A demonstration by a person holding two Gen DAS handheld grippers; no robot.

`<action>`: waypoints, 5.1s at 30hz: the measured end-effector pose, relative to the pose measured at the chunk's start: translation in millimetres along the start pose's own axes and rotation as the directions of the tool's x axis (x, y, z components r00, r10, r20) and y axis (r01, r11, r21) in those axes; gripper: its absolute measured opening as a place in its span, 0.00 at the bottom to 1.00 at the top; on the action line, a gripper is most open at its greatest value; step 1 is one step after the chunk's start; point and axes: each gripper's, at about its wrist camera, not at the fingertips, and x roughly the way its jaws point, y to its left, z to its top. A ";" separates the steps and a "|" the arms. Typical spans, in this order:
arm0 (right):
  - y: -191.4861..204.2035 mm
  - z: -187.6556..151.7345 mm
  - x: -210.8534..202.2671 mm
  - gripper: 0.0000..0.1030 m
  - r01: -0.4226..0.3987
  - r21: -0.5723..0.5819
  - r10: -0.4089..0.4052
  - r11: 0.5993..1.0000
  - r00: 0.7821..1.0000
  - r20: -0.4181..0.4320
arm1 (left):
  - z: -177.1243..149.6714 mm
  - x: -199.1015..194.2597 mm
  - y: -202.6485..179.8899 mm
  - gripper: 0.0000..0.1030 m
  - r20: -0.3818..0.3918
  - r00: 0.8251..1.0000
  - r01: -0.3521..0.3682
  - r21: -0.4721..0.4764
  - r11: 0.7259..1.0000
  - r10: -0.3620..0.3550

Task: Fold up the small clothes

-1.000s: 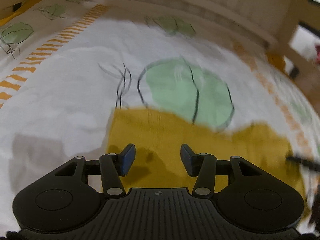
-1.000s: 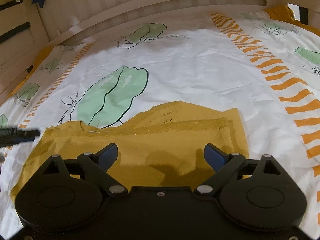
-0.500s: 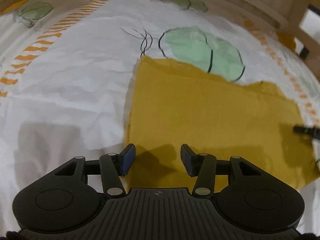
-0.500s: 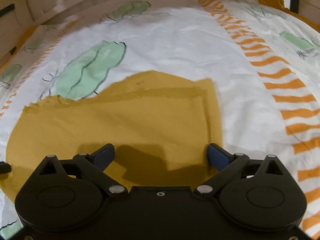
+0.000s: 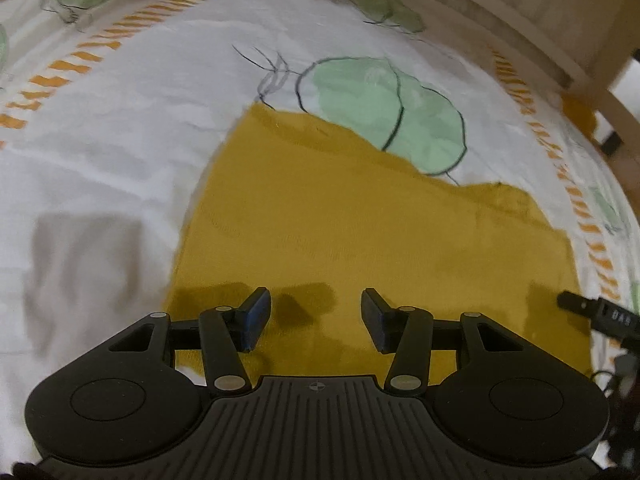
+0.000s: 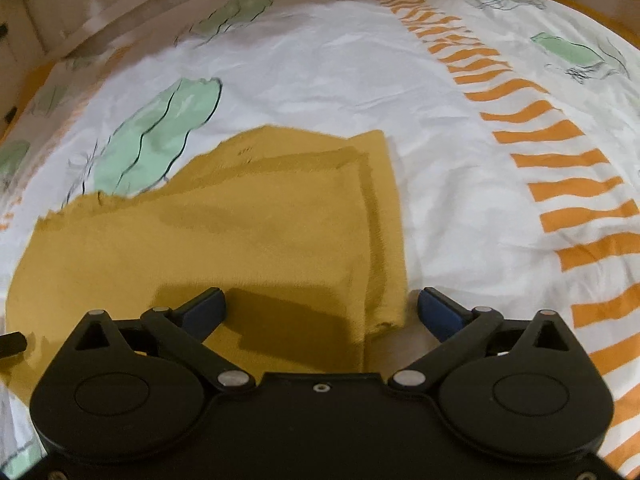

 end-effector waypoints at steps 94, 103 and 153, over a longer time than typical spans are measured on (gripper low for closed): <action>-59.5 6.5 23.3 0.51 -0.446 0.274 0.453 0.852 0.891 0.040 | 31.6 -8.9 27.7 0.51 0.084 0.995 -0.051 0.035 0.998 0.048; -46.5 12.7 12.1 0.33 -0.354 0.231 0.358 0.906 0.933 0.027 | 33.5 -8.1 38.8 0.51 0.056 0.998 -0.038 0.014 0.999 0.037; 268.7 -8.0 36.4 0.24 -0.423 -0.050 0.423 0.905 0.906 -0.014 | 49.3 -54.5 126.7 0.51 0.112 0.993 0.049 -0.145 0.988 -0.033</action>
